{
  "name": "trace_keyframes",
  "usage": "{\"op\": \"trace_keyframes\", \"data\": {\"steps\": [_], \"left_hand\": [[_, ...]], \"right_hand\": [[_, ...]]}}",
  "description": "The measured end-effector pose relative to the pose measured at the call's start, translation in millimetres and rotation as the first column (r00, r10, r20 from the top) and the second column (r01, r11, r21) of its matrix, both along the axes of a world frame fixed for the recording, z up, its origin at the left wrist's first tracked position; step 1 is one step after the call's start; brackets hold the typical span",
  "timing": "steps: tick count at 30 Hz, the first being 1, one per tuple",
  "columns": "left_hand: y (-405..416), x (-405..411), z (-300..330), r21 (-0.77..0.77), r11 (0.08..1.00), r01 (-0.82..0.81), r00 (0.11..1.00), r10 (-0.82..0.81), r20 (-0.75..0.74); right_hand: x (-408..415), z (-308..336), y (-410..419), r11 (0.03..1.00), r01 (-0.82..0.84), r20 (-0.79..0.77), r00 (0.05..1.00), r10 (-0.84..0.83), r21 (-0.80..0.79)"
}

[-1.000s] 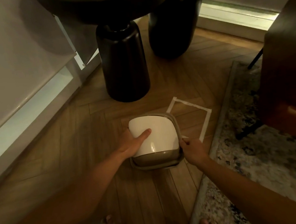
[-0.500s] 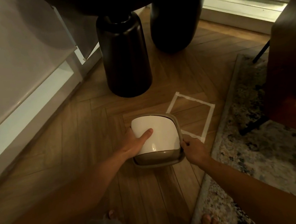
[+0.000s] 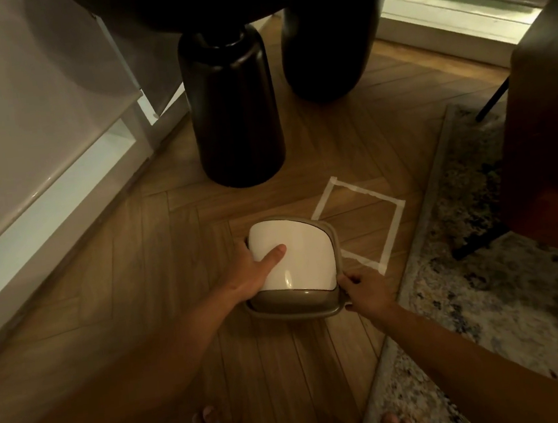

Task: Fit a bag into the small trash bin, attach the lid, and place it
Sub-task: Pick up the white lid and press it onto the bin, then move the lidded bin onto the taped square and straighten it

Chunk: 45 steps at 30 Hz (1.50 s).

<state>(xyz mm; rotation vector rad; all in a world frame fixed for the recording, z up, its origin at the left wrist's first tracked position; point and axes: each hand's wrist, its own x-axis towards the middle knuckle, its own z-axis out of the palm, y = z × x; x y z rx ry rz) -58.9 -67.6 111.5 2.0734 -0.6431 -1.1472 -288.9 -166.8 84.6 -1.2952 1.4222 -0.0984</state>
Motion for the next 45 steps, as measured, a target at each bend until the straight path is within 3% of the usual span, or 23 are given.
{"op": "trace_keyframes", "data": {"steps": [3, 8, 14, 19, 23, 25, 28, 31, 34, 38, 45], "left_hand": [[-10, 4, 4, -0.043, 0.999, -0.014, 0.999, 0.015, 0.032], [-16, 7, 15, -0.135, 0.991, -0.013, 0.931, 0.061, 0.359], [-22, 8, 22, -0.151, 0.986, 0.076, 0.933, -0.017, 0.358], [-18, 7, 20, -0.149, 0.962, 0.229, 0.889, -0.145, 0.434], [-1, 3, 12, -0.19, 0.959, 0.209, 0.879, -0.099, 0.467], [11, 0, 8, -0.231, 0.961, 0.155, 0.897, -0.039, 0.44], [30, -11, 0, -0.252, 0.968, -0.002, 0.933, 0.093, 0.349], [41, -31, -8, -0.267, 0.959, -0.093, 0.935, 0.177, 0.306], [43, -50, -13, -0.293, 0.95, -0.112, 0.937, 0.199, 0.286], [39, -60, -18, -0.3, 0.946, -0.124, 0.918, 0.224, 0.326], [33, -45, -31, -0.35, 0.934, -0.07, 0.898, 0.212, 0.386]], "right_hand": [[-1, 1, 0, 0.995, 0.01, 0.035, 0.999, -0.014, 0.098], [-7, 13, -2, 0.951, -0.181, 0.026, 0.983, 0.18, 0.25], [6, 20, 36, 0.86, -0.368, 0.03, 0.923, 0.383, 0.354], [24, 44, 51, 0.675, -0.632, 0.0, 0.73, 0.683, 0.382], [31, 83, 20, 0.614, -0.772, -0.048, 0.615, 0.787, 0.164], [33, 103, 3, 0.665, -0.746, -0.043, 0.666, 0.745, -0.029], [37, 113, -17, 0.747, -0.574, -0.07, 0.806, 0.588, -0.334], [39, 101, -19, 0.711, -0.454, -0.111, 0.873, 0.475, -0.537], [36, 79, -15, 0.689, -0.437, -0.076, 0.87, 0.488, -0.578], [28, 59, -11, 0.777, -0.444, 0.106, 0.836, 0.538, -0.446], [29, 40, 1, 0.806, -0.395, 0.14, 0.857, 0.496, -0.44]]}}
